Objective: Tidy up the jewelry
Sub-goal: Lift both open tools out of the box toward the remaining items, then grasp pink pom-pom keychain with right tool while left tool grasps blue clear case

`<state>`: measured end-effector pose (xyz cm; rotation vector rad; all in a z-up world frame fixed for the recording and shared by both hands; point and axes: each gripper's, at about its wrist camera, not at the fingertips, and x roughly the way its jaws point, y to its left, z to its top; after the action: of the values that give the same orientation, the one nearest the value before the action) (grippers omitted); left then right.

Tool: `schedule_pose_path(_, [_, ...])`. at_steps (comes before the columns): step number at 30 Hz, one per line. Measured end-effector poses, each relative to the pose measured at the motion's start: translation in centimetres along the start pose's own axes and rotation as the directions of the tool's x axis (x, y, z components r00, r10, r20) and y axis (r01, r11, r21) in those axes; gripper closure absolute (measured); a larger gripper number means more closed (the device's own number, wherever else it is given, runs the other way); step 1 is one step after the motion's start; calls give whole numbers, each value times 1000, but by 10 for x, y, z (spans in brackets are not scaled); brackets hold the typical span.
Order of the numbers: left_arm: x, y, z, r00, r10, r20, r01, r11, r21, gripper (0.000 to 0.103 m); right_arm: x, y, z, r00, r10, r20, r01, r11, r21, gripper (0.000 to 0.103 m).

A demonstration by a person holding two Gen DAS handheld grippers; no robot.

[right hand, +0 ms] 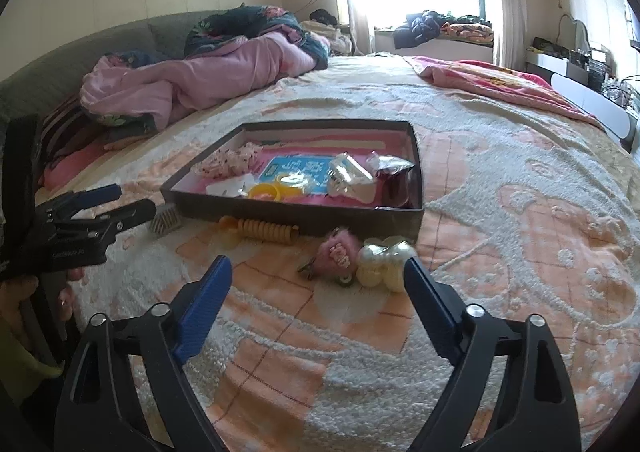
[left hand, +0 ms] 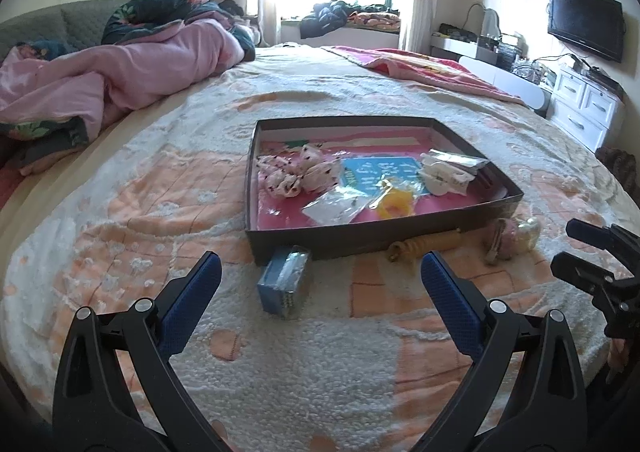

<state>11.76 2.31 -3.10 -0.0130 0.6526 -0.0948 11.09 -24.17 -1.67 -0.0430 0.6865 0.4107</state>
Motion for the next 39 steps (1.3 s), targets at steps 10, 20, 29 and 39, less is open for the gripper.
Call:
schedule_pose_path(10, [15,15,-5,999,16,-41,-18,999,-41,12,29,-2,-4,996,40,-81,-35,997,69,41])
schedule_pose_path(20, [27,16,-7,998,-4,-68,1,999,-44,12,54,-2,-3,992,3,-125,12,992,122,47])
schedule_pose_path(29, [35,17,-6,996,-17,-86,12,999,-52,12,68,0,1,992,-13,-125,32,988,151,48])
schedule_pose_path(39, [49,20,-5,990,-58,-127,49,996,-80,24,80,-8,2,991,-41,-124,66,975,210,94])
